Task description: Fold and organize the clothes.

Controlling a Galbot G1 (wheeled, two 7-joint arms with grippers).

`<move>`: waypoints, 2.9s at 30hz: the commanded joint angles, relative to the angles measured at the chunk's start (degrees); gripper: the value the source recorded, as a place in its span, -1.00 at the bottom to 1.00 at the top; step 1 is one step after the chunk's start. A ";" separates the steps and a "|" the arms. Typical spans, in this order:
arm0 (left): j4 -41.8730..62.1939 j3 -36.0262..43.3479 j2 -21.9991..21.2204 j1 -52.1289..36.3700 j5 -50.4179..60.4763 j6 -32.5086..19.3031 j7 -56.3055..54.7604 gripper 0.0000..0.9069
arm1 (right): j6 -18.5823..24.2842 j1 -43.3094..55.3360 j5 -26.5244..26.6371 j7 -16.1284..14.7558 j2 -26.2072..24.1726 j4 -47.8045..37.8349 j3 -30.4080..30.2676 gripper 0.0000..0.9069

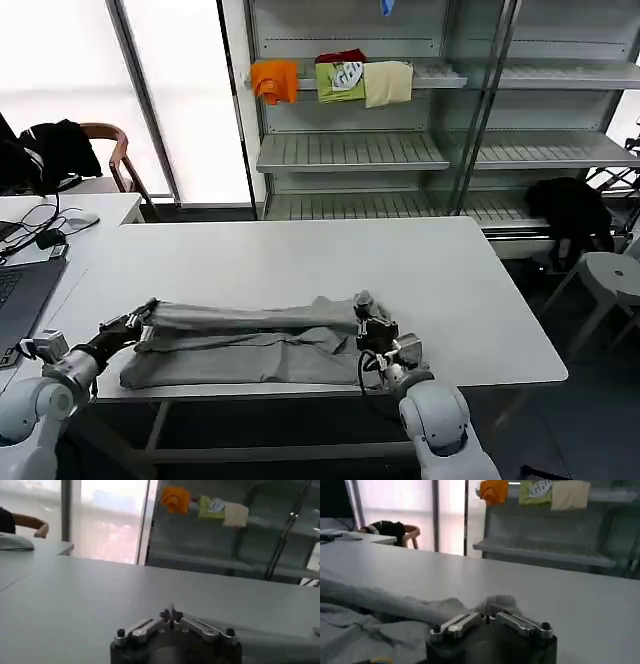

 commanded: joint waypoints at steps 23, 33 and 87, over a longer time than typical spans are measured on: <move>-5.31 -2.09 -5.75 5.57 7.34 -4.02 -9.63 1.00 | 1.42 -2.13 -1.96 5.95 -0.89 7.07 3.25 1.00; -7.12 -0.14 -11.89 9.41 8.44 -7.37 -16.31 1.00 | 3.14 4.71 13.10 9.39 -2.17 9.30 11.22 1.00; -5.53 -16.08 5.79 -4.44 39.10 -9.53 -0.63 -1.00 | 2.78 4.46 12.57 9.46 -1.42 5.04 10.56 1.00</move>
